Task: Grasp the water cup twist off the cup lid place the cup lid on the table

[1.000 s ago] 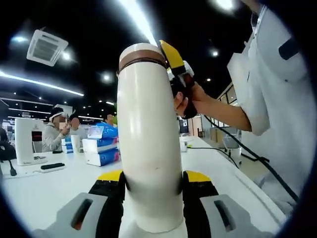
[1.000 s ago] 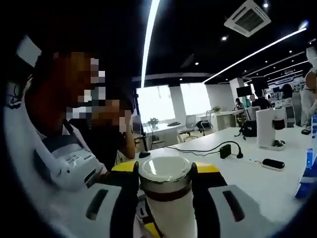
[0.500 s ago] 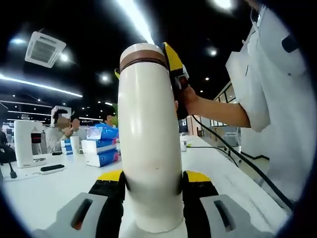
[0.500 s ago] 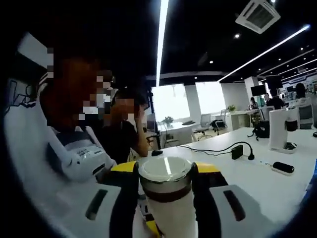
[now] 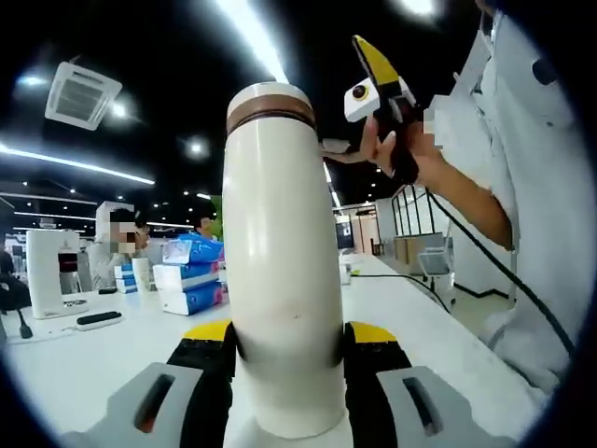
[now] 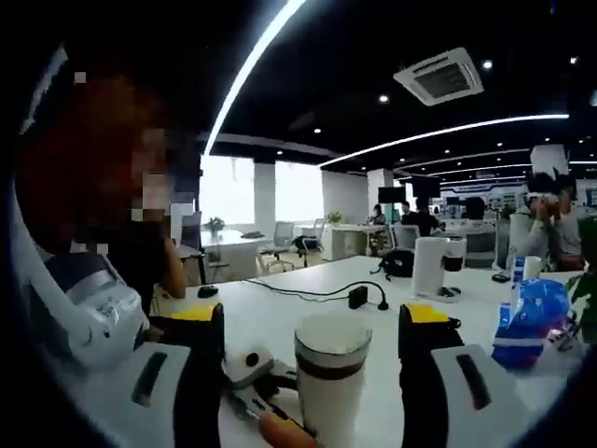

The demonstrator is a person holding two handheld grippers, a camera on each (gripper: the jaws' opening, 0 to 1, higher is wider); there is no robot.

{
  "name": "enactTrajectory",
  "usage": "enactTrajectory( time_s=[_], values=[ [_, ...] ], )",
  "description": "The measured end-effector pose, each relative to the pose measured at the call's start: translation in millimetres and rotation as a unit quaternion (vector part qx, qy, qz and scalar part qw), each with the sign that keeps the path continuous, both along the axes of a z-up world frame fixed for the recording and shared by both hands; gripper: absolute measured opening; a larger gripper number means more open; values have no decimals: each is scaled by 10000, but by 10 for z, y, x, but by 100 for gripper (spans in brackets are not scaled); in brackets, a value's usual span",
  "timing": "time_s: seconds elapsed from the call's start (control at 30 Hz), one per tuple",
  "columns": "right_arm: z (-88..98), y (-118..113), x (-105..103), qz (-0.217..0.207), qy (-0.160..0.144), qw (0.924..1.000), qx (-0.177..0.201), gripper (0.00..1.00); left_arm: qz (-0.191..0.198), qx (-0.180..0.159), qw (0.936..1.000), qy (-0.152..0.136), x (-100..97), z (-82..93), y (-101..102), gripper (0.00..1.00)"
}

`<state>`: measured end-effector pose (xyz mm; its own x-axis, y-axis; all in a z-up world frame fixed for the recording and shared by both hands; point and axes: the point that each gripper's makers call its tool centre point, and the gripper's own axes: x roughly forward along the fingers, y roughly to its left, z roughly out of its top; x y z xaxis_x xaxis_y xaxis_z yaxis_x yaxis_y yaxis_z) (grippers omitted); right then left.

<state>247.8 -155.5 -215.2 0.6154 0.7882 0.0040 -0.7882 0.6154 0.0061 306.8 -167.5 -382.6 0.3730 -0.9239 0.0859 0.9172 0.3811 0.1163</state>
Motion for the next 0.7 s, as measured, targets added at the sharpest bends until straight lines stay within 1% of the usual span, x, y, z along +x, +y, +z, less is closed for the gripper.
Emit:
enactTrajectory(
  time_s=[0.03,0.07,0.1,0.13,0.17,0.2,0.27,0.33,0.4,0.47,0.53,0.6,0.7],
  values=[
    [-20,-23,-11,-222,22,9998,12,78,0,-2,10000,5,0,0,0,47],
    [-25,-131,22,-544,6,9985,-28,79,2,-3,10000,9,0,0,1,47],
    [-40,-163,14,-744,-51,9972,-83,81,4,-2,10000,10,-2,0,0,47],
    [-32,-212,28,-957,-51,9954,-36,84,5,-2,10000,12,2,0,1,47],
    [-24,-228,8,-1065,-157,9942,-60,85,5,-1,10000,12,-1,0,1,47],
    [-16,-227,-22,-1065,-176,9941,-62,83,7,2,10000,9,0,0,1,47],
    [-37,-231,-35,-1232,-188,9921,-109,80,11,4,10000,6,3,1,2,47],
    [-115,-208,-42,-1332,-164,9905,-308,78,12,4,10000,9,4,2,2,47],
    [-150,-197,-36,-1405,-143,9894,-330,76,14,6,10000,9,6,2,4,47],
    [-180,-155,-49,-1344,13,9907,-206,75,16,5,10000,12,10,4,5,47],
    [-177,-137,-25,-1371,62,9905,-83,75,18,9,10000,7,12,5,6,47],
    [-192,-117,16,-1388,92,9903,-61,73,19,10,10000,5,14,5,7,47],
    [-183,-75,173,-1372,277,9900,172,70,20,12,10000,2,15,7,8,47]
  ],
)
